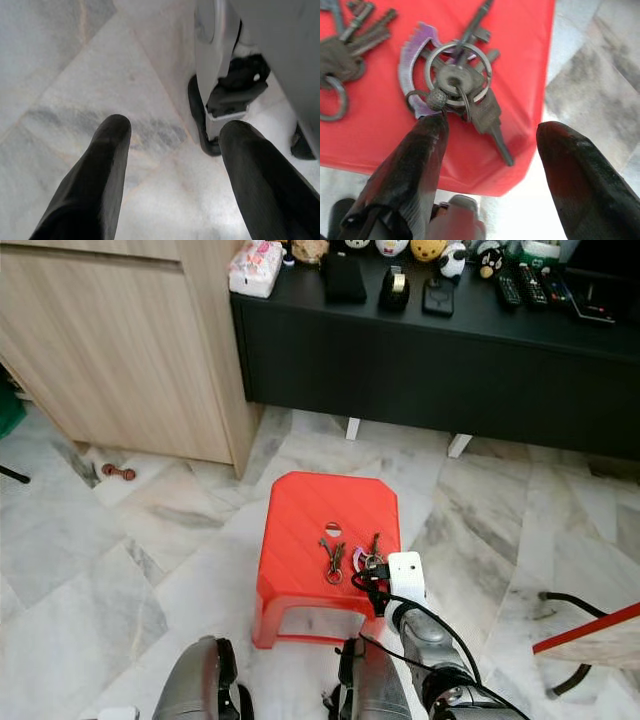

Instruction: Hang keys on a hook

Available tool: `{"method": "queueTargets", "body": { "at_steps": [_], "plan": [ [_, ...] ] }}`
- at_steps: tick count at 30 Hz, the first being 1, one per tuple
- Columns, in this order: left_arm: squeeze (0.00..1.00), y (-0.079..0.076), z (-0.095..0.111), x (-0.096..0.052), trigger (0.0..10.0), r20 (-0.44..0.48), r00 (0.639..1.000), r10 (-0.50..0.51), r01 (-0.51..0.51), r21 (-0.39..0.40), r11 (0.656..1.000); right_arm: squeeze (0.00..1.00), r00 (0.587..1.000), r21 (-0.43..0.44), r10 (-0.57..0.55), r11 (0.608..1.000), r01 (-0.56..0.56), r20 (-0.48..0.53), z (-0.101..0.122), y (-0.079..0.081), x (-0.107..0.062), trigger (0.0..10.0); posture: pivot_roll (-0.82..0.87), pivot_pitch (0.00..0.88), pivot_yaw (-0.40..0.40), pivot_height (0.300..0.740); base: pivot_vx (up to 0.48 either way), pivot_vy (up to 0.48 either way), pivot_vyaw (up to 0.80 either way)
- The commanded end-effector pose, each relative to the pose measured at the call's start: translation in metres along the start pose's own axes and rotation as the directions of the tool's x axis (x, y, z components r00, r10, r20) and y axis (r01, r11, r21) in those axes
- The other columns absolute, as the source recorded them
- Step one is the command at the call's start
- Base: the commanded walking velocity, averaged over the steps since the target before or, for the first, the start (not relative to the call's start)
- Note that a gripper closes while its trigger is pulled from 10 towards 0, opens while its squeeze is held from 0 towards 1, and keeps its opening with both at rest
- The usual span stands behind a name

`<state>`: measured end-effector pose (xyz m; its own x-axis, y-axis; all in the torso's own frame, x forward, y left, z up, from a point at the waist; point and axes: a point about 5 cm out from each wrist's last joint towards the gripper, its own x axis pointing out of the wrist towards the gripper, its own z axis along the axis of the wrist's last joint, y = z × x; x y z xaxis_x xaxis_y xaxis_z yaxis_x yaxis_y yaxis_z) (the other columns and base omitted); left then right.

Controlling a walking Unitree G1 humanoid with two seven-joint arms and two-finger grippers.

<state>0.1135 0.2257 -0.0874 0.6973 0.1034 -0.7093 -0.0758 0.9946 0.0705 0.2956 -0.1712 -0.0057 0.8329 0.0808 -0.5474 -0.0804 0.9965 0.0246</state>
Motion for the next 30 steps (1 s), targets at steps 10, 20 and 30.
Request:
{"method": "queueTargets", "body": {
  "at_steps": [10,20,30],
  "plan": [
    [0.0,-0.026,-0.028,-0.012,10.0,-0.093,0.989,-0.113,0.115,0.012,0.993,0.0,0.999,-0.001,-0.006,1.0,0.006,-0.043,-0.006,-0.003,-0.001,0.7,0.06,0.279,-0.118,0.619,0.0,0.0,0.0],
    [0.0,-0.025,-0.03,-0.014,10.0,-0.105,0.988,-0.111,0.114,0.023,0.993,0.0,0.999,0.0,0.016,1.0,-0.016,-0.048,-0.007,0.003,0.0,0.0,0.07,0.281,-0.116,0.619,0.0,0.0,0.0],
    [0.0,-0.026,-0.032,-0.014,10.0,-0.118,0.987,-0.109,0.114,0.029,0.993,0.0,0.998,-0.008,0.06,0.998,-0.06,-0.023,-0.005,0.009,0.0,0.0,0.07,0.278,-0.117,0.619,0.0,0.0,0.0]
  ]
}}
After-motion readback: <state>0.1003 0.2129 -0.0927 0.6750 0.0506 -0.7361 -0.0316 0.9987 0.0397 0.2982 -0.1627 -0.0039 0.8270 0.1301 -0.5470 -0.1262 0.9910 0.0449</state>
